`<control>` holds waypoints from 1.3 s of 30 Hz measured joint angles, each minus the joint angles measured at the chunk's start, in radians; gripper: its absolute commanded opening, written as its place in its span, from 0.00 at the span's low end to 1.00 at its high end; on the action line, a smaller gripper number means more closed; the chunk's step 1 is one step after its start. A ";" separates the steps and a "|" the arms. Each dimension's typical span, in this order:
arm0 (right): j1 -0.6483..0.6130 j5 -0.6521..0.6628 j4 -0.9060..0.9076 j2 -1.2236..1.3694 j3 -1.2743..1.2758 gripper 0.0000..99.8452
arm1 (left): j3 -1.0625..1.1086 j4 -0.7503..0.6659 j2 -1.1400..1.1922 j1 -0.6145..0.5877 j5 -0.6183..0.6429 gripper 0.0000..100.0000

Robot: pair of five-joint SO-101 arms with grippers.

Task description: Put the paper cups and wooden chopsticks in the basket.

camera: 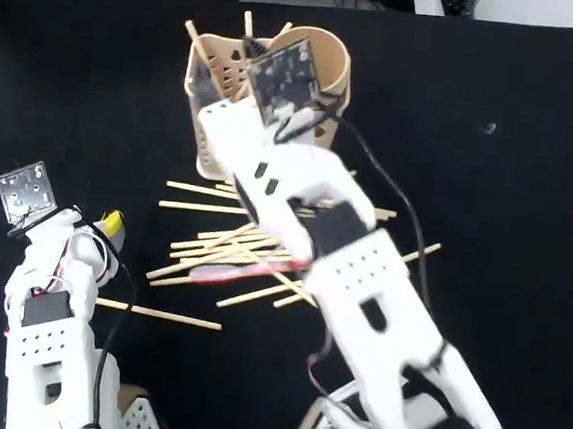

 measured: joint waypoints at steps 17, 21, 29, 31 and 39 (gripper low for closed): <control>-0.084 0.193 0.559 0.018 0.377 0.22 | 0.000 0.000 0.000 0.000 0.000 0.25; 0.026 0.319 0.545 0.038 0.489 0.22 | 0.000 0.000 0.000 0.000 0.000 0.25; 0.247 0.755 0.605 0.038 0.539 0.22 | 0.000 0.000 0.000 0.000 0.000 0.25; 0.262 0.804 0.608 0.038 0.559 0.22 | 0.000 0.000 0.000 0.000 0.000 0.25; 0.272 0.934 0.611 0.037 0.614 0.21 | 0.000 0.000 0.000 0.000 0.000 0.25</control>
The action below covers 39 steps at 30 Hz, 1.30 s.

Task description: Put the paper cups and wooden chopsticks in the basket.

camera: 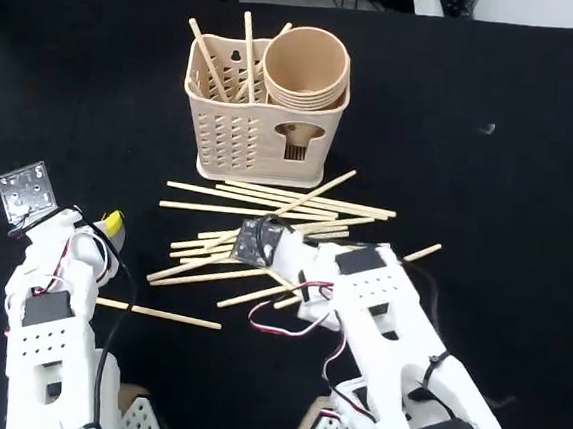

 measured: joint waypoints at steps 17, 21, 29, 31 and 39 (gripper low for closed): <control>0.003 0.043 0.068 0.005 -0.054 0.19 | 0.000 0.000 0.000 0.000 0.000 0.25; 0.003 -0.029 0.219 0.005 -0.180 0.21 | 0.000 0.000 0.000 0.000 0.000 0.25; -0.081 -0.046 0.146 0.006 -0.084 0.21 | 0.000 0.000 0.000 0.000 0.000 0.25; -0.083 -0.046 0.074 0.006 -0.044 0.21 | 0.000 0.000 0.000 0.000 0.000 0.25; -0.084 -0.021 0.014 0.006 0.018 0.20 | 0.000 0.000 0.000 0.000 0.000 0.25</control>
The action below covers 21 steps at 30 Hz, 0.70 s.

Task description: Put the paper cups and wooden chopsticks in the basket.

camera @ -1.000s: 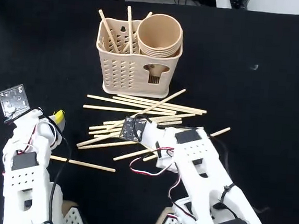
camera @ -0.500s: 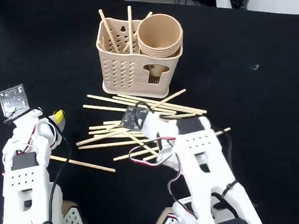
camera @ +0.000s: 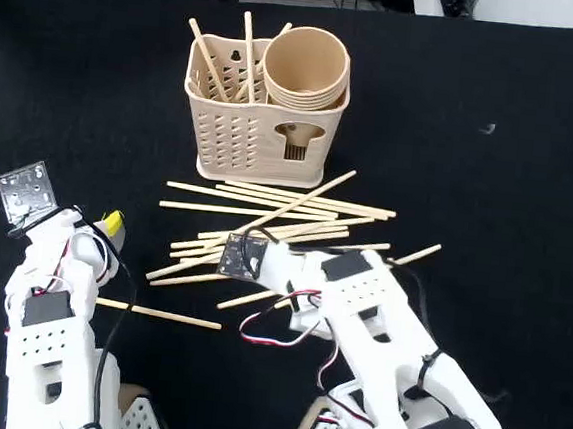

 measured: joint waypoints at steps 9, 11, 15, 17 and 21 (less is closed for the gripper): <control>0.000 0.006 -0.008 0.005 0.038 0.02 | 0.000 0.000 0.000 0.000 0.000 0.25; 0.000 0.008 -0.002 0.006 0.040 0.01 | 0.000 0.000 0.000 0.000 0.000 0.25; -0.003 0.008 -0.011 0.006 0.040 0.01 | 0.000 0.000 0.000 0.000 0.000 0.25; -0.003 0.008 -0.026 0.006 0.040 0.01 | 0.000 0.000 0.000 0.000 0.000 0.25; -0.003 0.008 -0.055 0.008 0.055 0.01 | 0.000 0.000 0.000 0.000 0.000 0.25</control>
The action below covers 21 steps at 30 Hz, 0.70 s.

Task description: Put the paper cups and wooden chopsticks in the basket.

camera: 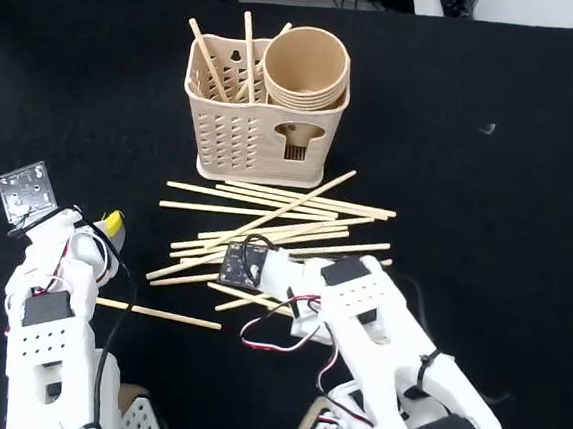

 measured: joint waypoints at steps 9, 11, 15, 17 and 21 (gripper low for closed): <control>-0.008 0.000 -0.011 -0.002 0.015 0.14 | 0.000 0.000 0.000 0.000 0.000 0.25; -0.008 0.000 -0.011 -0.002 0.020 0.10 | 0.000 0.000 0.000 0.000 0.000 0.25; -0.006 0.000 -0.011 -0.002 0.018 0.01 | 0.000 0.000 0.000 0.000 0.000 0.25; 0.000 0.000 -0.014 -0.003 0.018 0.01 | 0.000 0.000 0.000 0.000 0.000 0.25; 0.002 -0.002 -0.011 -0.005 0.017 0.01 | 0.000 0.000 0.000 0.000 0.000 0.25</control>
